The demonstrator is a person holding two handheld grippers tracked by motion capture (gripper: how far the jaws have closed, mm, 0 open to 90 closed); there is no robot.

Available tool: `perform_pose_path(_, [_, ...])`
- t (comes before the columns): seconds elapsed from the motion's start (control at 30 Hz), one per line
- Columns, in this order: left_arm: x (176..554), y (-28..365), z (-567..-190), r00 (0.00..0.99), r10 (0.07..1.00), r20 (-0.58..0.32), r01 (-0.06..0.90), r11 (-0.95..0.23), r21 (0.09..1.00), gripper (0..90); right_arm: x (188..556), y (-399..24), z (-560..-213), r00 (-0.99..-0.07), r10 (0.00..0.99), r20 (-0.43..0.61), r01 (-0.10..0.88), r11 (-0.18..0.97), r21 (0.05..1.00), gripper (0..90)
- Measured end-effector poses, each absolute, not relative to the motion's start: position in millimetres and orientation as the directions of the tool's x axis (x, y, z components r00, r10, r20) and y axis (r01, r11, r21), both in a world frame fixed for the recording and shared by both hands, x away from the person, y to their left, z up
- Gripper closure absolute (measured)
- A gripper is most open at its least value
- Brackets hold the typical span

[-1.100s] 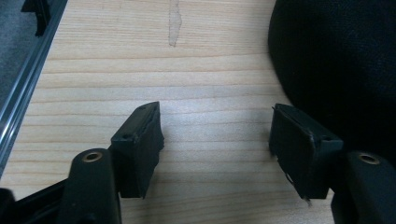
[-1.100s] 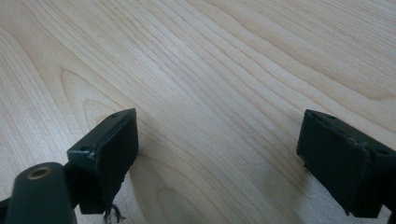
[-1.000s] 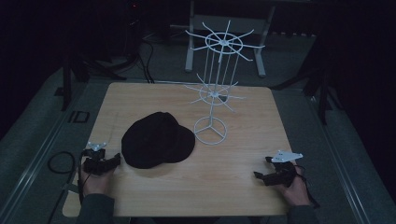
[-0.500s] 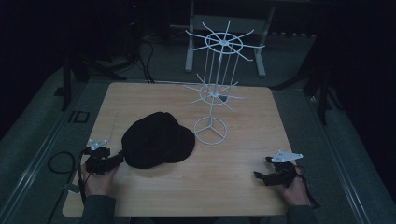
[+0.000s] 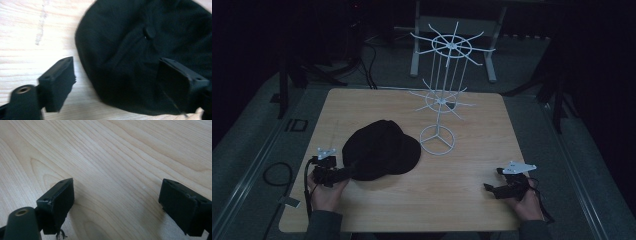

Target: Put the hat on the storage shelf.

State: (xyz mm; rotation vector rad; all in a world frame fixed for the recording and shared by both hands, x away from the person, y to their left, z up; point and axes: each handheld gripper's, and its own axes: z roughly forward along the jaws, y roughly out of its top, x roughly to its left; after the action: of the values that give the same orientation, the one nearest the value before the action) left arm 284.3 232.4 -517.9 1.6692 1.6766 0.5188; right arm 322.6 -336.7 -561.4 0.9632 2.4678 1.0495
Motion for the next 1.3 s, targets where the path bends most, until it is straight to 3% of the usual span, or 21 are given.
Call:
perform_pose_path(0.23, [299, 226, -542, 0.067, 0.977, -0.202, 0.747, 0.085, 0.660, 13.0, 323, -337, -561, -0.734, 0.679, -0.006, 0.468, 0.512, 0.720, 12.9])
perform_pose_path(0.33, [306, 225, -549, 0.071, 0.976, -0.205, 0.777, 0.075, 0.625, 16.4, 322, -337, -561, -0.733, 0.680, -0.006, 0.468, 0.511, 0.721, 12.9])
perform_pose_path(0.4, [309, 223, -551, 0.072, 0.980, -0.186, 0.782, 0.060, 0.621, 22.4, 322, -337, -561, -0.733, 0.680, -0.005, 0.469, 0.511, 0.720, 12.9])
perform_pose_path(0.5, [312, 221, -549, 0.062, 0.987, -0.145, 0.790, 0.040, 0.612, 40.3, 322, -337, -561, -0.733, 0.680, -0.006, 0.469, 0.512, 0.720, 12.9])
perform_pose_path(0.63, [313, 223, -548, 0.051, 0.992, -0.111, 0.794, 0.027, 0.607, 54.5, 322, -337, -561, -0.733, 0.680, -0.005, 0.470, 0.511, 0.720, 12.9])
perform_pose_path(0.87, [317, 233, -546, 0.036, 0.986, -0.161, 0.790, 0.070, 0.609, 72.9, 322, -337, -561, -0.732, 0.681, -0.004, 0.470, 0.510, 0.720, 12.9])
perform_pose_path(1.0, [317, 240, -542, 0.038, 0.975, -0.217, 0.773, 0.109, 0.625, 76.8, 322, -337, -561, -0.732, 0.681, -0.004, 0.471, 0.511, 0.719, 12.9])
perform_pose_path(1.3, [317, 242, -516, 0.086, 0.966, -0.243, 0.732, 0.104, 0.673, 77.6, 322, -337, -561, -0.732, 0.681, -0.004, 0.470, 0.510, 0.721, 12.9])
